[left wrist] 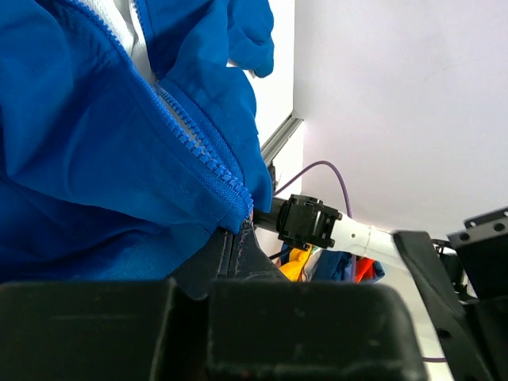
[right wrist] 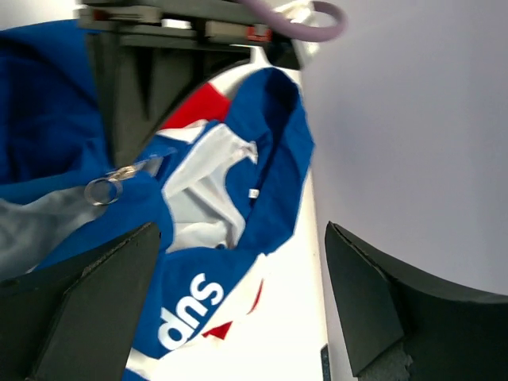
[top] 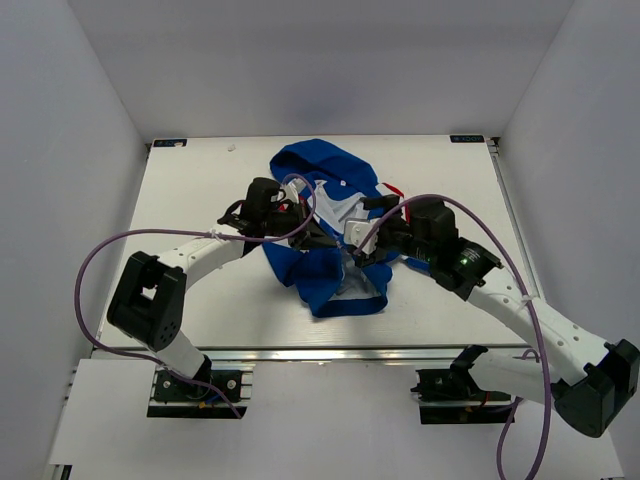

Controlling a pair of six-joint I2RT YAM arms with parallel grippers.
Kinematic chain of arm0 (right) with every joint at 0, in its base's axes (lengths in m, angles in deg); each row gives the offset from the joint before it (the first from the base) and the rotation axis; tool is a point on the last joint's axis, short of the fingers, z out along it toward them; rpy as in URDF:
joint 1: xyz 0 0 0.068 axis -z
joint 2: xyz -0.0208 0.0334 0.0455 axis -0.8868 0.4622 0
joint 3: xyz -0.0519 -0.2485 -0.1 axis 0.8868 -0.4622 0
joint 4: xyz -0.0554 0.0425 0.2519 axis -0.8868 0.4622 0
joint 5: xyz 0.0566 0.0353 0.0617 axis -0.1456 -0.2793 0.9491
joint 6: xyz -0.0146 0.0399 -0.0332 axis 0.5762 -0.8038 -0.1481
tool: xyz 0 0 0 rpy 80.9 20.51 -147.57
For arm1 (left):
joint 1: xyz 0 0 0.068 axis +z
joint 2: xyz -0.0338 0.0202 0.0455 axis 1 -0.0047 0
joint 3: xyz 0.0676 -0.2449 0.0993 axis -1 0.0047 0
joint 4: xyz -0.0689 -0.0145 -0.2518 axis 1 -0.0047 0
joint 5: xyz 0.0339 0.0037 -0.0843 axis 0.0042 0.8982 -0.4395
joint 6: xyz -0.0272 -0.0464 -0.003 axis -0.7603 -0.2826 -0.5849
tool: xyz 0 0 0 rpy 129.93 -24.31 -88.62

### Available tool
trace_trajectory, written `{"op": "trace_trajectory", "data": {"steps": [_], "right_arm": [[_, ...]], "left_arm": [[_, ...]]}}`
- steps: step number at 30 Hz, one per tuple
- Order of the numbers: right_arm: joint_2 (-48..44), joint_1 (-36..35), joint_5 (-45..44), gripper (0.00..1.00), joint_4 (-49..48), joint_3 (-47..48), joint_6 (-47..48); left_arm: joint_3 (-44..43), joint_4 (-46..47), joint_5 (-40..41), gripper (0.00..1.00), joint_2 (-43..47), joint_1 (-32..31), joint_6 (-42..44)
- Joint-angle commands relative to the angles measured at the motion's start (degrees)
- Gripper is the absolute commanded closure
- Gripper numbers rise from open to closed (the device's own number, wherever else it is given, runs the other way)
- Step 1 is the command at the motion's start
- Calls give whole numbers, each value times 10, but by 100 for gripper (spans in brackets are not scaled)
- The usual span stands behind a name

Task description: Zip up the jacket

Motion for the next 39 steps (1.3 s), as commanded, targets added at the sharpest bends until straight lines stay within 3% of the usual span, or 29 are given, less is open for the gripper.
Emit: {"op": "trace_trajectory", "data": {"steps": [1, 2, 7, 16, 22, 30, 39], "right_arm": [[-4, 5, 65, 11, 43, 6, 45], [2, 5, 63, 11, 41, 7, -3], [27, -16, 77, 11, 119, 63, -52], [56, -48, -60, 11, 51, 2, -269], [29, -95, -222, 11, -23, -71, -282], [37, -124, -270, 25, -55, -85, -276], [48, -141, -258, 40, -87, -94, -272]], "left_arm": [[-16, 7, 3, 100, 15, 2, 0], [-13, 13, 2, 100, 18, 2, 1], [-7, 20, -8, 100, 17, 3, -1], [5, 52, -38, 100, 18, 3, -6], [7, 64, -52, 100, 12, 3, -4], [5, 56, -58, 100, 4, 3, -5], [7, 56, -60, 100, 4, 3, -8]]}}
